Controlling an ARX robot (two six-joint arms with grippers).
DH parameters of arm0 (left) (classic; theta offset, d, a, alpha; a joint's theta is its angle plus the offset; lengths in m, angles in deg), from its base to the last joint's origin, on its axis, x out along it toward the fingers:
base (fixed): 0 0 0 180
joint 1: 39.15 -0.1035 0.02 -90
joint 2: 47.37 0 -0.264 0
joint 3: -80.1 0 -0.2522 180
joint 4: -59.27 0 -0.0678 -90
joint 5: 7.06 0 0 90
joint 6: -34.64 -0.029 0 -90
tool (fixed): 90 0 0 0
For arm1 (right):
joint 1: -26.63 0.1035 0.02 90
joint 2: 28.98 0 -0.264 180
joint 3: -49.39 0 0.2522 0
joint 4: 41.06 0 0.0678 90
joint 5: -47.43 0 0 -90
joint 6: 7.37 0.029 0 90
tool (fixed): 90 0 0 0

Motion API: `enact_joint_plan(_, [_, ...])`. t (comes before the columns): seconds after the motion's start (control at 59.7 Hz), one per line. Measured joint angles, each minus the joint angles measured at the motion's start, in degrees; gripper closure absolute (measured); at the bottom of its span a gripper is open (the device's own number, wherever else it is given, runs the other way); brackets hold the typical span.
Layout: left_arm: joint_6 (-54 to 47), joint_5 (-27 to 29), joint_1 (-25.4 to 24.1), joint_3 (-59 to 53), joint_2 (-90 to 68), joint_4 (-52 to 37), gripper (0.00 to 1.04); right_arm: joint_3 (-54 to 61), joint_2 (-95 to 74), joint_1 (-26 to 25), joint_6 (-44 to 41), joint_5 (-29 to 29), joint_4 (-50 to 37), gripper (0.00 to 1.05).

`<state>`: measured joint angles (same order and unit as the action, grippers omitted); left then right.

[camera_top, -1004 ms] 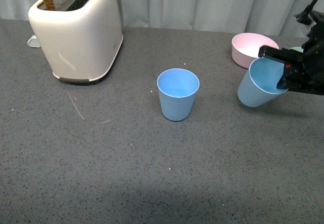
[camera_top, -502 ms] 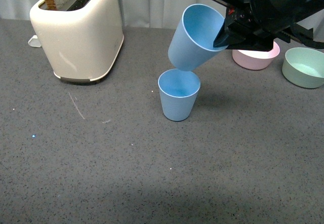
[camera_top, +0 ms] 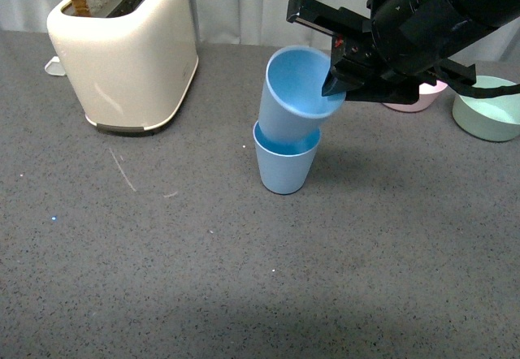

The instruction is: Stack blue cups with both arms

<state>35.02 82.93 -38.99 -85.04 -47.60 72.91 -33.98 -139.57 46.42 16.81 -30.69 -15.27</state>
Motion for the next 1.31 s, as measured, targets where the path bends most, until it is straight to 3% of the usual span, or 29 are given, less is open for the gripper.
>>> enact_joint_plan(0.218, [0.00,0.00,0.00,0.00,0.00,0.00,0.07,0.28,0.00,-0.55,-2.08,-2.43,-2.56,0.55])
enact_joint_plan(0.318, [-0.02,0.00,-0.02,0.00,0.00,0.00,0.07,0.57,0.00,-0.63,-2.99,-2.62,-2.56,0.31])
enact_joint_plan(0.368, [-0.02,0.00,0.00,0.00,0.00,0.00,0.07,0.85,0.00,-0.59,-3.54,-3.65,-3.37,0.25])
enact_joint_plan(0.435, [-0.02,0.02,0.00,0.00,0.00,0.00,0.07,10.56,0.52,-0.17,-11.39,-19.63,-27.19,0.36])
enact_joint_plan(0.502, [-0.07,-0.02,0.00,0.00,0.04,0.00,0.07,20.20,1.60,-0.77,-16.63,-26.75,-45.64,0.47])
enact_joint_plan(0.586, [-0.07,0.20,0.00,0.00,0.02,0.07,0.07,29.75,3.96,-2.58,-20.50,-27.76,-65.55,0.60])
enact_joint_plan(0.67, [-0.07,0.15,0.00,0.00,0.02,0.09,0.07,36.11,10.08,-4.74,-22.45,-26.62,-76.83,0.74])
enact_joint_plan(0.854, [-0.07,0.09,0.00,0.00,0.02,0.09,0.07,46.75,19.96,-8.37,-24.00,-23.47,-79.73,1.04])
enact_joint_plan(1.306, [-0.09,0.11,0.00,0.00,0.02,0.09,0.07,61.11,38.71,-13.84,-24.04,-17.84,-74.25,1.04])
